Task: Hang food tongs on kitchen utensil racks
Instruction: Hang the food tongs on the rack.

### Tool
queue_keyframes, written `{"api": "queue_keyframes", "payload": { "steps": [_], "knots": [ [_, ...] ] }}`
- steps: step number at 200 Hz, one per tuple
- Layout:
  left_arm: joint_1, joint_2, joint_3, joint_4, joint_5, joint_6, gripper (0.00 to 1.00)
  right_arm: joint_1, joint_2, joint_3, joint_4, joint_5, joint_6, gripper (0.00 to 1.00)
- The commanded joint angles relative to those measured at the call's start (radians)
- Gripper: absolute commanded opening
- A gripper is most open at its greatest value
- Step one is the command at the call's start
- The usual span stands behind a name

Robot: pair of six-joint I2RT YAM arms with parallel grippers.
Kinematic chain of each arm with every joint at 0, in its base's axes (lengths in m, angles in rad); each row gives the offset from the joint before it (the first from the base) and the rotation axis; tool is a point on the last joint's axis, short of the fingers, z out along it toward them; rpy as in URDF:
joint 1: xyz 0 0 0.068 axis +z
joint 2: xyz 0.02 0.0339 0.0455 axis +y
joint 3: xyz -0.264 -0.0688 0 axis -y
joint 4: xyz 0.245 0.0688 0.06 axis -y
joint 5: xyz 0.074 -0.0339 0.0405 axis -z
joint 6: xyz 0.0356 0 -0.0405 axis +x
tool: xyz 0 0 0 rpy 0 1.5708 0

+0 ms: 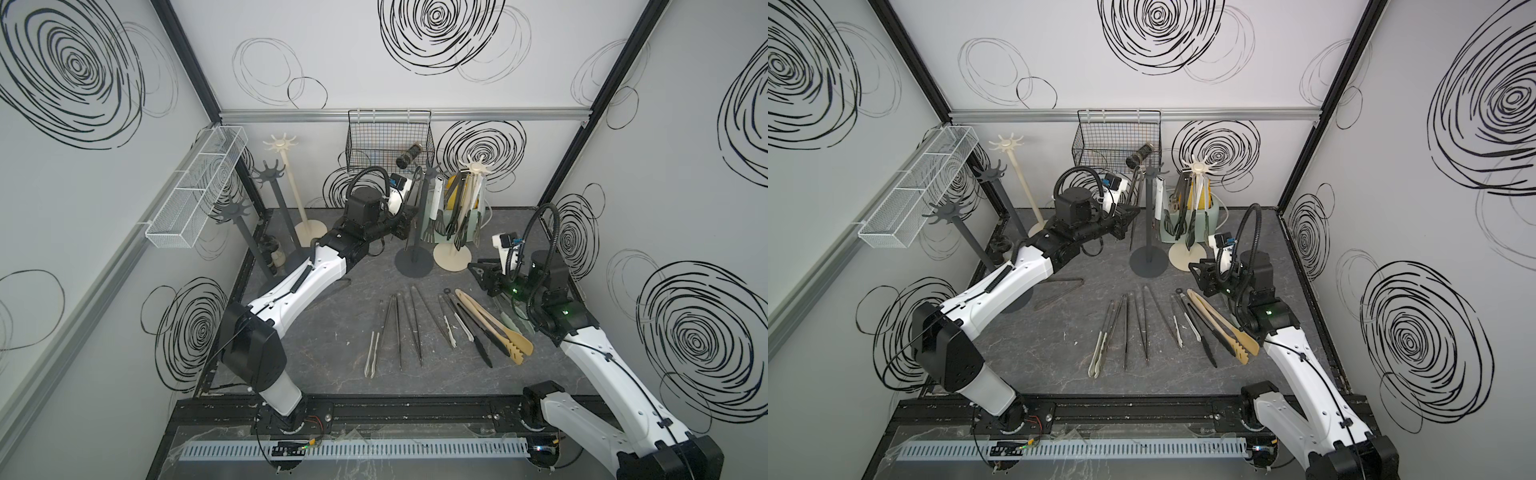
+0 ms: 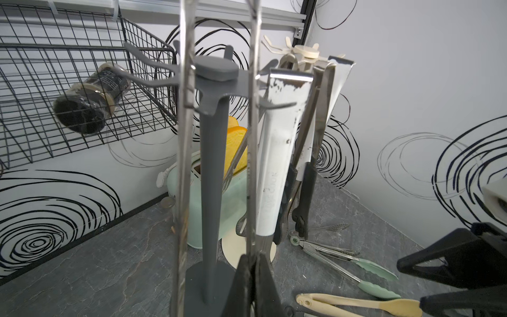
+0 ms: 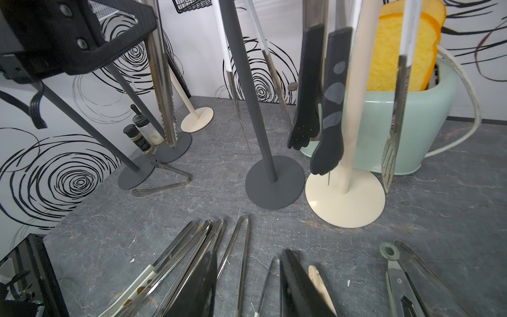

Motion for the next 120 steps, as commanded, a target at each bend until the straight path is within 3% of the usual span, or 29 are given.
{"api": "queue_keyframes", "payload": {
  "steps": [1,120],
  "knots": [
    [0.007,0.010,0.025,0.078,0.012,0.008,0.00,-0.001,-0.009,0.032,-0.019,-0.002,-0.002,0.41],
    [0.004,0.023,-0.087,0.128,0.032,0.015,0.00,-0.001,-0.004,0.043,-0.026,0.002,-0.003,0.41]
  ]
}}
